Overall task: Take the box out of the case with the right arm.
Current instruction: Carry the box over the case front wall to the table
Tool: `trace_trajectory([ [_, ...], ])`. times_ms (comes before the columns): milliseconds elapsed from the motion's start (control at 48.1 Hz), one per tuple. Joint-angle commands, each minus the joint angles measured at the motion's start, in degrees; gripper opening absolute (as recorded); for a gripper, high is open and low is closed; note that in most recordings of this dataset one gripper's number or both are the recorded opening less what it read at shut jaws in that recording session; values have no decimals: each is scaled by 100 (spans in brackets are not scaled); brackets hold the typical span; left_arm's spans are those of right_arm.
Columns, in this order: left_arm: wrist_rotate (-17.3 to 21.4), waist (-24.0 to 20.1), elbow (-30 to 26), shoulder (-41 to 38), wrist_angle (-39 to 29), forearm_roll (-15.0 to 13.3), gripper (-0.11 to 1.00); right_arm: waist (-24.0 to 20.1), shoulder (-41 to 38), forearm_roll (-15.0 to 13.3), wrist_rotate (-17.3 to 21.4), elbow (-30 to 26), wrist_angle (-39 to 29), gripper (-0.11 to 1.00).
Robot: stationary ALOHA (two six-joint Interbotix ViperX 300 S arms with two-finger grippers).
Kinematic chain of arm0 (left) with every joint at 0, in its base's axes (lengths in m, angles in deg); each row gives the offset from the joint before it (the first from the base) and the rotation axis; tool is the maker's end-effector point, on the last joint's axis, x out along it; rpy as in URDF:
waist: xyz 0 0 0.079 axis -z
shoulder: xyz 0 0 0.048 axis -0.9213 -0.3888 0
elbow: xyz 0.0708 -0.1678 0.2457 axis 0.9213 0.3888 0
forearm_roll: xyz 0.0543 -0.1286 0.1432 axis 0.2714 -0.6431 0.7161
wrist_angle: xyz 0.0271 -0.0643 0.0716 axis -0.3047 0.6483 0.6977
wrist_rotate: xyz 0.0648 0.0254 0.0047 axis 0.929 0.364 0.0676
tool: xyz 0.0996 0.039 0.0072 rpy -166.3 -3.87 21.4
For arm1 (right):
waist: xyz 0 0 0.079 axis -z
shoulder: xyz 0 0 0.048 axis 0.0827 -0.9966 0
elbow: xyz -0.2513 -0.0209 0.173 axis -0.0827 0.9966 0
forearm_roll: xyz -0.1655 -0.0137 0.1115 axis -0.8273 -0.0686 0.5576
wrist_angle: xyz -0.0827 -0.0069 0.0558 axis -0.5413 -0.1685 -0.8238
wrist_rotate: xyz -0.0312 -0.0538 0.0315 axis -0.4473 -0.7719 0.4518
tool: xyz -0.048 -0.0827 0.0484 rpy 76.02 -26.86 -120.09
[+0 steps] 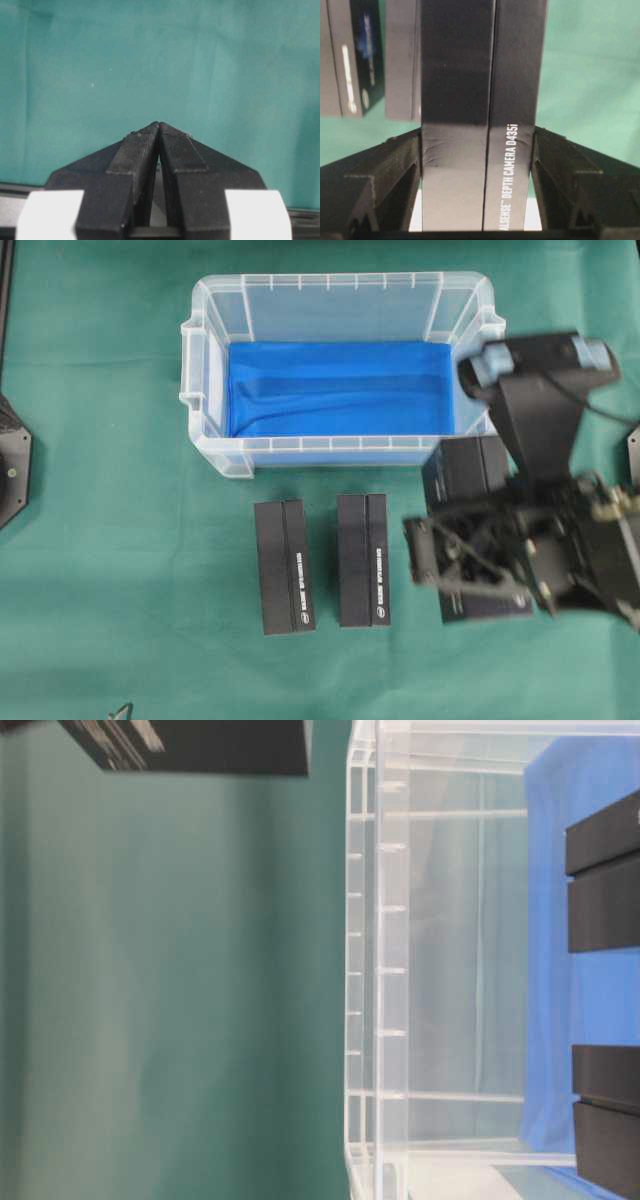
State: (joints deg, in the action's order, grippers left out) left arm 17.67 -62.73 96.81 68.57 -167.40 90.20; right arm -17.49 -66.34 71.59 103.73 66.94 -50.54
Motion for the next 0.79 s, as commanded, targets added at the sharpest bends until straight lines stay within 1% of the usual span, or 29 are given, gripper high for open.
trace_trajectory([
  [0,9,-18,-141,-18,26,18,0,-88,123,-18,79,-185,-26,64],
  [229,9,-18,-141,-18,26,18,0,-70,88,-26,88,-132,-35,64],
  [395,9,-18,-141,-18,26,18,0,-62,70,-9,158,114,35,64],
  [541,9,-18,-141,-18,26,18,0,-53,70,88,343,554,510,64],
  [770,0,-18,-141,-26,26,18,0,-53,70,193,677,1573,1679,64],
])
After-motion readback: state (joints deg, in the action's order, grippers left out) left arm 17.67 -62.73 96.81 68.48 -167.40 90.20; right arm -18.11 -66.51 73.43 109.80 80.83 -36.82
